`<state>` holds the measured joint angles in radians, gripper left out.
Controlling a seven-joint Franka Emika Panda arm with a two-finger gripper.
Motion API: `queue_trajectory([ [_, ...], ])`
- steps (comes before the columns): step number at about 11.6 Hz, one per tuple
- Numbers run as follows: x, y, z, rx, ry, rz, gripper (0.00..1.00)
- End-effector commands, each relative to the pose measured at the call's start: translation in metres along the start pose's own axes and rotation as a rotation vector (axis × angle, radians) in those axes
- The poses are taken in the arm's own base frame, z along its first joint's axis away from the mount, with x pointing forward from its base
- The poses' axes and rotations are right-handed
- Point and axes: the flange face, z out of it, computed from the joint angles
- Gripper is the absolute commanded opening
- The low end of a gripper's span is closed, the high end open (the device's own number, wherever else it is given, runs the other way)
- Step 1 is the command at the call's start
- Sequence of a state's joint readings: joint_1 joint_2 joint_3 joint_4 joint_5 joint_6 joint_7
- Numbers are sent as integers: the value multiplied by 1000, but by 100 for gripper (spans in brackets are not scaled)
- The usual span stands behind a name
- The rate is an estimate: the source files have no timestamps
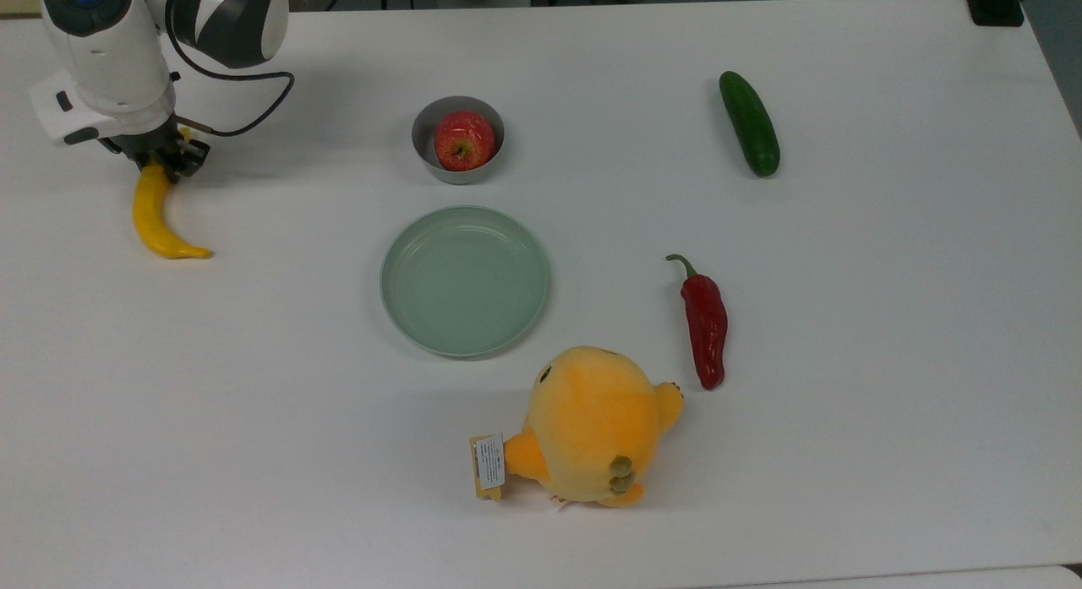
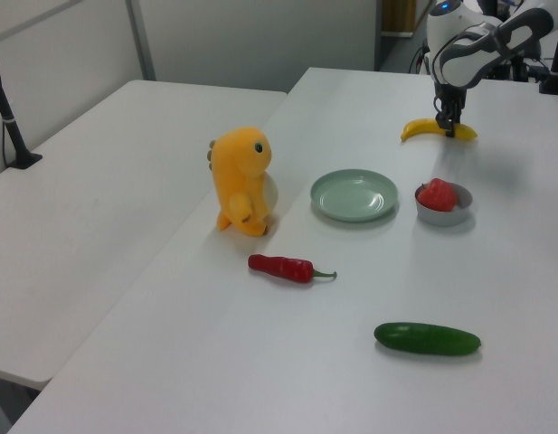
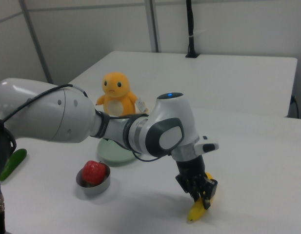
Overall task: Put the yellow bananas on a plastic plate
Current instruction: 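Lift the banana and carry it over the pale green plate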
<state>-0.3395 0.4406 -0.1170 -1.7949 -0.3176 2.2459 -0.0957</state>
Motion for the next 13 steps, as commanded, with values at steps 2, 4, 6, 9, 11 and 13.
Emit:
queue_trajectory([
  [2,5,3,-11,-3,50,21,5],
  [4,13,-3,-39,12,100,60,5],
  [6,23,-28,-55,43,131,82,5],
  [9,34,-77,-87,81,184,58,5],
  [11,43,-124,-112,111,222,41,5],
  [13,44,-175,-130,139,243,7,5],
])
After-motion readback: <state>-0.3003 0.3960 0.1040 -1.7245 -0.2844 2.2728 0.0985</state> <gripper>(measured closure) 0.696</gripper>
